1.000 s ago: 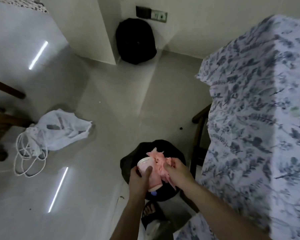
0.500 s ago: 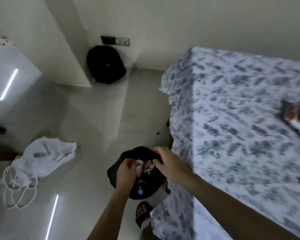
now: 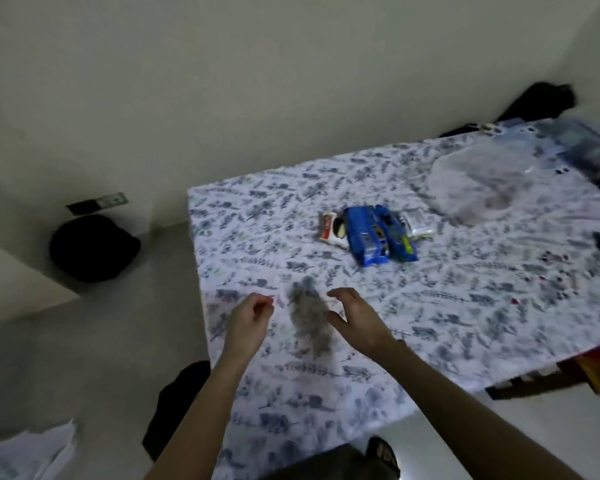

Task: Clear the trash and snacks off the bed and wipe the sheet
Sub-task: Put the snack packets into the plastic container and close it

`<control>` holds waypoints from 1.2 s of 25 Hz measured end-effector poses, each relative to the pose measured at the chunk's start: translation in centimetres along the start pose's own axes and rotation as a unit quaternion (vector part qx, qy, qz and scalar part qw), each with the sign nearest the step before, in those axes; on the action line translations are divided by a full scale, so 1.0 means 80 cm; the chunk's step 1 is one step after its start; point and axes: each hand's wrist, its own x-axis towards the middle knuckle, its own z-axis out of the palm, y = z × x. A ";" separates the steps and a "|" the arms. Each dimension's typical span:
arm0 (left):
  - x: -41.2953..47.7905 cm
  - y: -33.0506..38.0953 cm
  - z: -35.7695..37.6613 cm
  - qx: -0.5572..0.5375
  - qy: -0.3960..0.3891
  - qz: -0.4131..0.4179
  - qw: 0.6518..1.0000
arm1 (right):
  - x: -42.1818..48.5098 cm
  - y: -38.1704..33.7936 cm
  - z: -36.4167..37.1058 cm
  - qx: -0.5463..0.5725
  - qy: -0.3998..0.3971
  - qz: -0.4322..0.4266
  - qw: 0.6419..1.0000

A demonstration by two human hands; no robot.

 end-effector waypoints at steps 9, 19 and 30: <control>-0.042 0.101 0.188 0.039 -0.037 -0.014 0.998 | -0.064 0.175 -0.121 0.064 0.010 0.039 0.997; 0.027 0.135 0.230 0.089 -0.056 0.007 0.994 | -0.078 0.253 -0.163 0.090 0.073 0.102 0.988; 0.189 0.158 0.233 0.115 -0.069 0.021 0.991 | 0.003 0.245 -0.183 0.015 0.075 0.110 0.991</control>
